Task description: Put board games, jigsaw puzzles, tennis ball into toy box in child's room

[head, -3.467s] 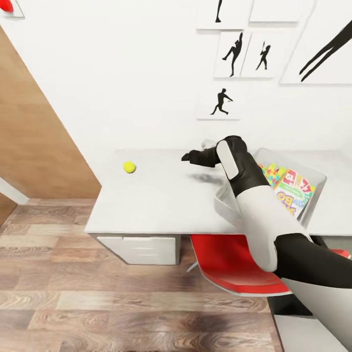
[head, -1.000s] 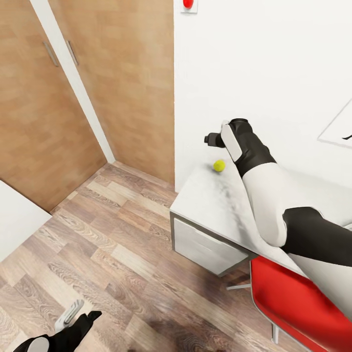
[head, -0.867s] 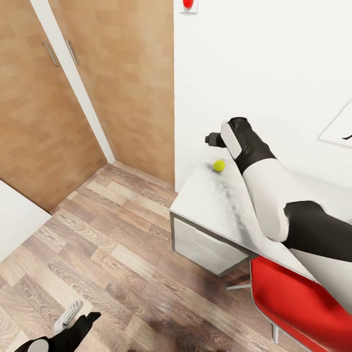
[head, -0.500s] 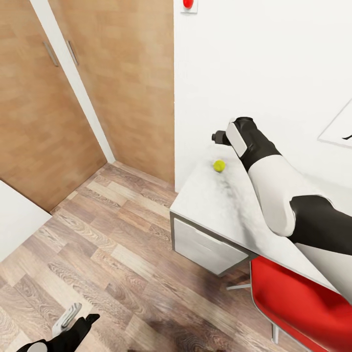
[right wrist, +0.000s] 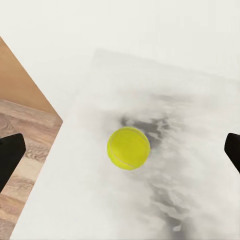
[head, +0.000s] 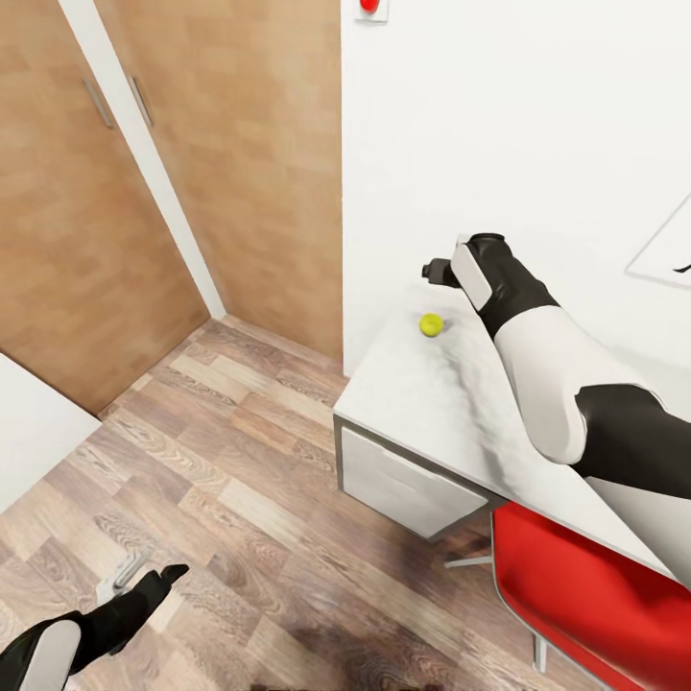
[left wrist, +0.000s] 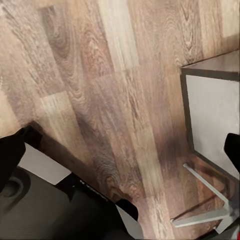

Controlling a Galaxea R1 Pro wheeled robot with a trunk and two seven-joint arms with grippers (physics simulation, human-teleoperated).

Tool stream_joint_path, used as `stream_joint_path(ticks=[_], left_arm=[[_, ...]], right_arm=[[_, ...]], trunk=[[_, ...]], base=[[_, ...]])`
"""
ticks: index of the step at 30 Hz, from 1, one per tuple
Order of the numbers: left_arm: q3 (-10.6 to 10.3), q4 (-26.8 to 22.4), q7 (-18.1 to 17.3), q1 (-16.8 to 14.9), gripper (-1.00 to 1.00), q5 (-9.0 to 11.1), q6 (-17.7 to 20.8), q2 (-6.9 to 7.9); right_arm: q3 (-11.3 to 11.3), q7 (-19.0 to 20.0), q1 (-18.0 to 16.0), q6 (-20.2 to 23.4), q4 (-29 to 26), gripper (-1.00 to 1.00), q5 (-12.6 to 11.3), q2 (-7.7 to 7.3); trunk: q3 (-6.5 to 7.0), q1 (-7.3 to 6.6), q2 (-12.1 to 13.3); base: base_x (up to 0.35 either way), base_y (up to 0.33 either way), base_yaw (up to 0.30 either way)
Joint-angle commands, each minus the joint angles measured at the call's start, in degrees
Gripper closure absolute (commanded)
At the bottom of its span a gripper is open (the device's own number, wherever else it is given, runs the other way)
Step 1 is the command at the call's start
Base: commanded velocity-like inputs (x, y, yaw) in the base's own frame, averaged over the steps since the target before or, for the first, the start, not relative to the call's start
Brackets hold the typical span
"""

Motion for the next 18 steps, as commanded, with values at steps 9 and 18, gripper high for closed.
stream_joint_path(ticks=[9, 18], left_arm=[[-0.3, -0.5, 1.0, -4.1, -1.0, 1.6, 4.2, 1.33], [-0.1, -0.6, 1.1, -3.9, -1.0, 1.7, 5.2, 1.76]], right_arm=[[0.1, -0.1, 0.1, 0.1, 0.2, -1.0, -0.5, -0.29], [0.1, 0.0, 0.2, 0.1, 0.8, -1.0, -0.6, -0.44]], trunk=[[-0.76, 0.01, -0.1], [-1.57, 0.01, -0.1]], base=[[0.0, 0.0, 0.0], [0.0, 0.0, 0.0]])
